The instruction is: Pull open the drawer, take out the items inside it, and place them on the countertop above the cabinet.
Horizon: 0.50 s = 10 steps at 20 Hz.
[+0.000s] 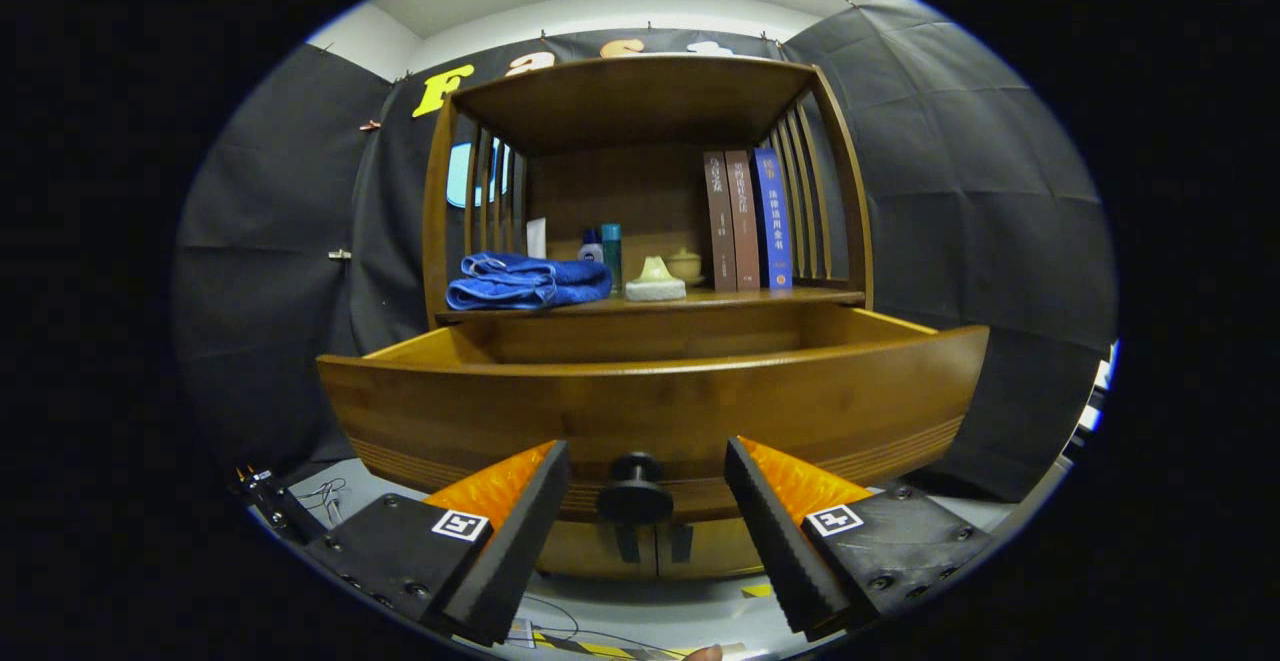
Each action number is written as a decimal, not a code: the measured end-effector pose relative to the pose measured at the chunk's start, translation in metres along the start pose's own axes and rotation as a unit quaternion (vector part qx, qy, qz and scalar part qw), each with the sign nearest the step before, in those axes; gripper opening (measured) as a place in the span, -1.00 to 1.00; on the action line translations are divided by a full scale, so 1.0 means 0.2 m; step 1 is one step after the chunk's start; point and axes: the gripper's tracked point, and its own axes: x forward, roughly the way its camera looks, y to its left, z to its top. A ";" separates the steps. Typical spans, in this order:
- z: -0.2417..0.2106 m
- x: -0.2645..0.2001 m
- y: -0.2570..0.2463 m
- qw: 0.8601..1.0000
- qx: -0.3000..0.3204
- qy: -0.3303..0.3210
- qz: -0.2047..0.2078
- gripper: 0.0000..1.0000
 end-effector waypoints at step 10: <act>-0.05 0.10 -0.01 1.000 0.007 0.008 -0.018 0.98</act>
